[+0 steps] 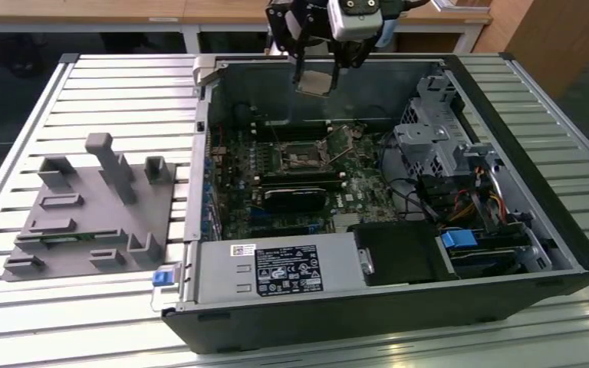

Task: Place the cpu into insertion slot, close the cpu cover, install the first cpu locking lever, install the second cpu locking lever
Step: 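Place the cpu into insertion slot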

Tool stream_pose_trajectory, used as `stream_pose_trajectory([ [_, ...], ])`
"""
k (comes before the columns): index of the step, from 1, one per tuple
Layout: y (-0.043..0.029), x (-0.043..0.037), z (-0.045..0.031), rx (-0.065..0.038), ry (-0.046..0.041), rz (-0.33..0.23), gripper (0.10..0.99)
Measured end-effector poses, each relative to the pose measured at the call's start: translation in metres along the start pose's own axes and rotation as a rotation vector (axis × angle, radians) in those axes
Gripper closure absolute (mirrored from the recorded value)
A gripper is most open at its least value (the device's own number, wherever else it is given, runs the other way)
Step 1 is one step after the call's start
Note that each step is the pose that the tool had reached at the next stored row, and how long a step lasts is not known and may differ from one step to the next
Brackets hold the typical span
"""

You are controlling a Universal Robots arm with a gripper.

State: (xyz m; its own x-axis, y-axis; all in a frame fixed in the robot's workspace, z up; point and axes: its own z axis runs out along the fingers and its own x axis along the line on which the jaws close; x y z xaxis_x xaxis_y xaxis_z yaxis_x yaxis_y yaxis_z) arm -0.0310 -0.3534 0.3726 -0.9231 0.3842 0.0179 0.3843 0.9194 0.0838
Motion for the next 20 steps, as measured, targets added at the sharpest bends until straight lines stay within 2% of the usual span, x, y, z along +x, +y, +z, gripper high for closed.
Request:
stream_pose_trajectory([
  [15,0.0006,0.0002,0.0007,0.001,-0.0137,0.145,0.561],
  [20,0.0008,0.0003,0.0010,0.002,-0.0203,0.212,0.561],
])
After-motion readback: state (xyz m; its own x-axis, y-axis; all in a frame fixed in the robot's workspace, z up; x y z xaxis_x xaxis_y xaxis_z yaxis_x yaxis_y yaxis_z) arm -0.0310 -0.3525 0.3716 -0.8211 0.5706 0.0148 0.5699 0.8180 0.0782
